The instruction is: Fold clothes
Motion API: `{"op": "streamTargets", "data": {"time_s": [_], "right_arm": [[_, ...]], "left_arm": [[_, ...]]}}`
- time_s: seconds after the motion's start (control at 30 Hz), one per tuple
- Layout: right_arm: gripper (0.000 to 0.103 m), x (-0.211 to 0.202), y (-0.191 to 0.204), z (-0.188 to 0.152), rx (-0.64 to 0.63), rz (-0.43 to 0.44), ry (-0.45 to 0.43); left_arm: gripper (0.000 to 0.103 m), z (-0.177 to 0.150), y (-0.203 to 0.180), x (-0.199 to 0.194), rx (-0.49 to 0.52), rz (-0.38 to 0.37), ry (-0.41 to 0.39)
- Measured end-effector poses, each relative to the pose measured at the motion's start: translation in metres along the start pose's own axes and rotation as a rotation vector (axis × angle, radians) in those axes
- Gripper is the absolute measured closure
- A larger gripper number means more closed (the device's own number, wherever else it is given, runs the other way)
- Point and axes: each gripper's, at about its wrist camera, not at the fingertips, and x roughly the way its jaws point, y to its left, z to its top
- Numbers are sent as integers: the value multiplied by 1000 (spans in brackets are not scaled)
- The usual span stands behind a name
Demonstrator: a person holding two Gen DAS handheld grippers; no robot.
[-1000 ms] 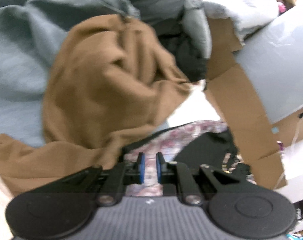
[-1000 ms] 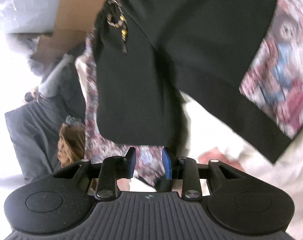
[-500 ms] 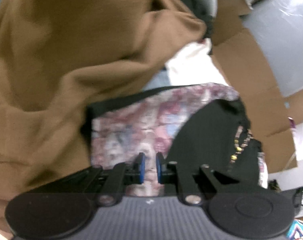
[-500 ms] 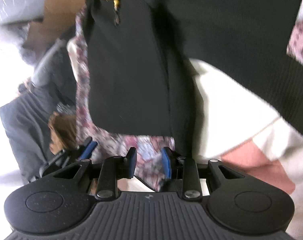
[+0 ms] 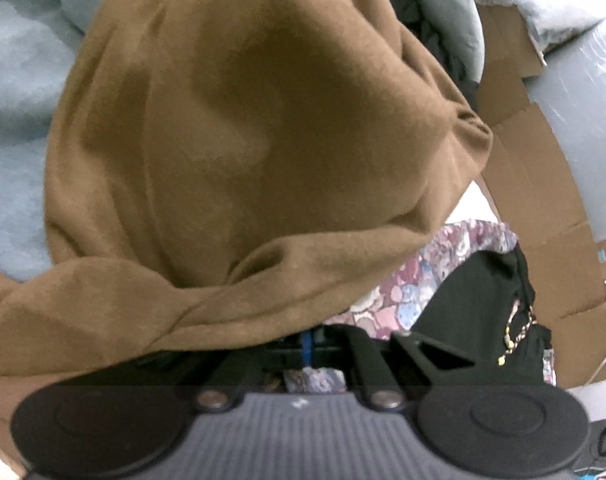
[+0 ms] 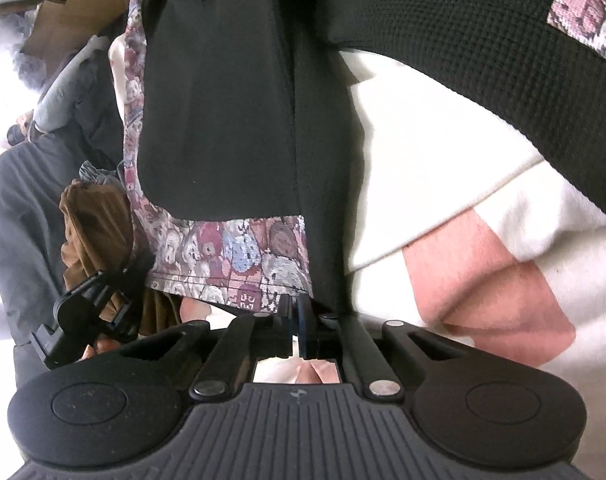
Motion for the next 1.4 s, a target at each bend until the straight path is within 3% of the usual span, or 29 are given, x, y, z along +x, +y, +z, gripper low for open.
{"op": "streamTargets", "data": {"time_s": [0.37, 0.53, 0.83, 1.17, 1.23, 1.33, 1.4], "right_arm": [[98, -30, 10, 1, -44, 49, -38], [97, -47, 11, 11, -42, 82, -97], [97, -74, 10, 24, -32, 85, -191], [96, -102, -6, 32, 7, 69, -272], [94, -108, -11, 36, 18, 64, -292], [77, -120, -18, 42, 32, 50, -335], [74, -129, -25, 45, 44, 36, -363]], "left_arm": [[100, 2, 9, -45, -66, -14, -104], [100, 4, 14, -44, -91, -10, -85], [89, -3, -36, -47, 29, -108, -47], [87, -13, -64, 0, 127, -103, -3], [87, -13, -60, 6, 130, -78, -4], [87, -10, -50, 7, 129, -42, -14], [88, -7, -43, 5, 126, -22, -25]]}}
